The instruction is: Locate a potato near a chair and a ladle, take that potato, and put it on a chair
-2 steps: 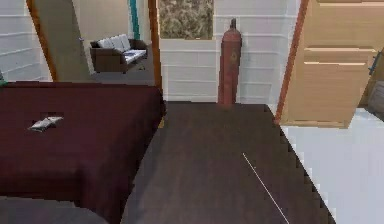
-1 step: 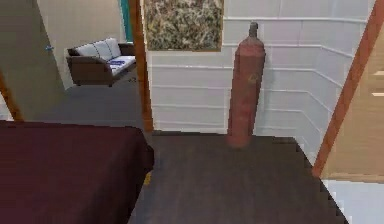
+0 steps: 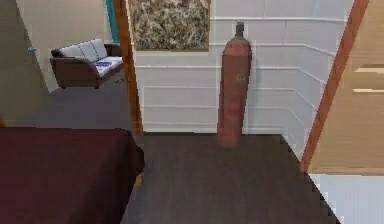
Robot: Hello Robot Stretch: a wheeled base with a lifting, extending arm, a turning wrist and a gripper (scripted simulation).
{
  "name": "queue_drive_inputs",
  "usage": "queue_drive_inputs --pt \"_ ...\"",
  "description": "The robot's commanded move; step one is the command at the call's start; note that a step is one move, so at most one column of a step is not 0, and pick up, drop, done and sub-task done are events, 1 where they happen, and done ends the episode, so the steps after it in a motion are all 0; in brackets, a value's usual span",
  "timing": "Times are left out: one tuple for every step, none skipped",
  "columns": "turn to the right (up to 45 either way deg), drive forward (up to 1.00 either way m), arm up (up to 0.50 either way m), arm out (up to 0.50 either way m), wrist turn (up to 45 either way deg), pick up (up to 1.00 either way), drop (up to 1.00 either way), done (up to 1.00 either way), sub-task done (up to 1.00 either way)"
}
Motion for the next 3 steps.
queue_drive_inputs --pt "0.0 1.0 0.0 0.0 0.0 0.0 0.0 0.0 0.0" --pt "0.0 0.45 0.0 0.0 0.0 0.0 0.0 0.0 0.0" --pt "-39.0 0.0 0.0 0.0 0.0 0.0 0.0 0.0 0.0"
